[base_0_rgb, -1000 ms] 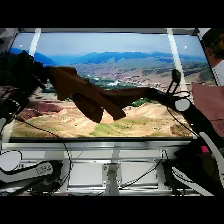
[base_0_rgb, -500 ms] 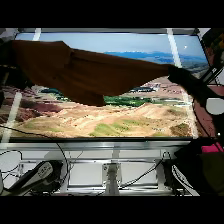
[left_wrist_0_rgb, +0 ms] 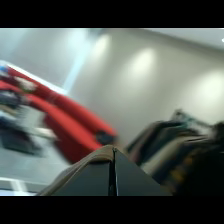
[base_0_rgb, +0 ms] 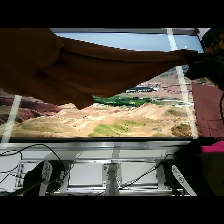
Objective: Fold the clothes and pants, and hang the long-sleeved shirts on hangers.
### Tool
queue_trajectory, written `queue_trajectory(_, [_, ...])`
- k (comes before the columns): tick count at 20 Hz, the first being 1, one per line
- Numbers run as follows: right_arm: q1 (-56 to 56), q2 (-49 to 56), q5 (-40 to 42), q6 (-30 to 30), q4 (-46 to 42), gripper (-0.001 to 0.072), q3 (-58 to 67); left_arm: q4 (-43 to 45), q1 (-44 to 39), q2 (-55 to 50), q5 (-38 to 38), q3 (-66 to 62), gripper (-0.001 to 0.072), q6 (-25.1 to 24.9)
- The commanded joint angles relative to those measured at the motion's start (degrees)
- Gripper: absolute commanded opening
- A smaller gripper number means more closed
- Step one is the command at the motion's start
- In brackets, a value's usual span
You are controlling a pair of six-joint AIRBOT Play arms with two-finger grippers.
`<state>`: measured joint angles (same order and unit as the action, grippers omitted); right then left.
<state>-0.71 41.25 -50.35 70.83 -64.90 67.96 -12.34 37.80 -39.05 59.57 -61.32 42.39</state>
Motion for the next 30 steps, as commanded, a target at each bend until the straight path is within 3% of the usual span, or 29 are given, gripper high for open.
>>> queue_trajectory(1, [0.04,-2.12,-15.78,0.72,-1.33,0.0018,2.86,25.11,3.13,7.89,-10.75,-8.11,0.0014,9.53])
queue_trajectory(4, [0.04,-3.76,-28.00,3.69,-1.33,0.0018,2.86,42.29,3.65,10.60,-11.76,-11.82,0.0014,17.05])
queue_trajectory(8, [0.04,-4.02,-37.81,5.18,-1.44,0.0018,1.14,48.76,3.63,8.52,-3.13,-11.63,0.0015,24.24])
queue_trajectory(12, [0.02,-3.98,-36.92,5.16,-1.88,0.0018,-6.43,48.74,3.32,-0.02,10.73,-9.09,0.0015,25.83])
queue_trajectory(17, [0.02,-3.93,-24.85,5.27,-2.86,0.0019,-21.11,48.81,-7.98,-14.49,11.61,-3.72,0.0016,25.35])
queue_trajectory(19, [0.02,-3.93,-16.63,5.22,-3.04,0.0019,-26.08,48.81,-16.26,-22.60,10.95,-3.45,0.0016,21.94])
queue_trajectory(25, [0.00,-3.69,17.40,5.25,-3.10,0.0019,-32.20,48.76,-34.82,-40.24,-17.18,-3.45,0.0016,20.17])
queue_trajectory(30, [-0.02,4.72,27.15,5.22,-3.30,0.0019,-32.44,48.78,-39.54,-43.45,-33.31,-3.45,0.0017,20.17])
